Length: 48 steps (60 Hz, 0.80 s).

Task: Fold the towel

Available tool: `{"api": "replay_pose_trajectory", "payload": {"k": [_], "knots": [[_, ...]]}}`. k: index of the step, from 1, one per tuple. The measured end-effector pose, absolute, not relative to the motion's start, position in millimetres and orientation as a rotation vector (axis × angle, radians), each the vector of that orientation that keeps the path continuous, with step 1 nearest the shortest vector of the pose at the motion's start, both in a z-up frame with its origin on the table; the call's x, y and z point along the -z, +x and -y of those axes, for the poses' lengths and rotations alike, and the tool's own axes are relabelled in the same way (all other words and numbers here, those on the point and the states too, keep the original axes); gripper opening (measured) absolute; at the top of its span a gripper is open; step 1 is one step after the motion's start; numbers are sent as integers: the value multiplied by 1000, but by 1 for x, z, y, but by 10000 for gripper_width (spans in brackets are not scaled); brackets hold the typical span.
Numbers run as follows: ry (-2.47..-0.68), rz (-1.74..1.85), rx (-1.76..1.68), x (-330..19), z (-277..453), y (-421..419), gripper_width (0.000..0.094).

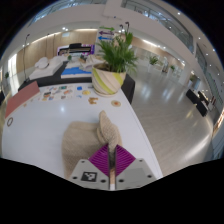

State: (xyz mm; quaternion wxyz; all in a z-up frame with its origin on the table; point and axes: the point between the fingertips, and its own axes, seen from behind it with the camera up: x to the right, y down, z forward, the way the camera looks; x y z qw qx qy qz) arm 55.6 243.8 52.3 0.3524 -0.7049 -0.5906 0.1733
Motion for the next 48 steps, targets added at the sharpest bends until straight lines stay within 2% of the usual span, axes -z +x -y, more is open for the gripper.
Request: {"api": "replay_pose_trajectory", "payload": {"k": [4,7,9,12,25,31,38,48], "knots": [[-1855,1560,-405,-34,-259,65,537],[-1848,1543,-397,-45,-268,81,881],[-1837,1523,-384,-55,-274,87,823],[-1833,1508,-405,-77,-274,95,858],[-1908,1477,-471,-186,-190,217,852],[-1935,1431,-467,-225,-153,273,852],[-1938,1397,-447,-247,-118,311,853],[-1958,1352,-428,-249,-87,342,857]]}}
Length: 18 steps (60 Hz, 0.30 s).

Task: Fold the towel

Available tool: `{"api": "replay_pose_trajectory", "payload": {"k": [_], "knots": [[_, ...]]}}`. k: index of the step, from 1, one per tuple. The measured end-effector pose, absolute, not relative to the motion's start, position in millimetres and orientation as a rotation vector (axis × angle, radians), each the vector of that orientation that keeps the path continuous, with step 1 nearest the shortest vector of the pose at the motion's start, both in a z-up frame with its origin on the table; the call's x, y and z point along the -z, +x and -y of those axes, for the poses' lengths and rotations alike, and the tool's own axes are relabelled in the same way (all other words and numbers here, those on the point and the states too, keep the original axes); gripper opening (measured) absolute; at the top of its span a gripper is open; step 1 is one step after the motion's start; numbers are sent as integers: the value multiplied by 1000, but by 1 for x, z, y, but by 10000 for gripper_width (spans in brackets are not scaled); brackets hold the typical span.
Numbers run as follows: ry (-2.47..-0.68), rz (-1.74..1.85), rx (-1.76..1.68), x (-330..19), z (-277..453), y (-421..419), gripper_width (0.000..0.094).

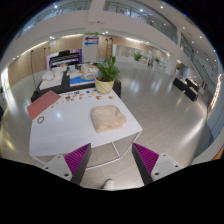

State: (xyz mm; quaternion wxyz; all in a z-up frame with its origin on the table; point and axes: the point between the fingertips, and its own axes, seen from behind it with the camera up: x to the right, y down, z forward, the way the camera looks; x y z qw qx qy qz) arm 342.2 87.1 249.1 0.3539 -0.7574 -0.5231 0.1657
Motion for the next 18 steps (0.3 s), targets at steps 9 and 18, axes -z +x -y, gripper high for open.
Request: {"api": "replay_pose_trajectory", "payload": {"k": [9,18], "knots": [[-1972,1318,-388,-244,-84,357,856],[-1930,1329,-361,-246,-91,353,854]]}}
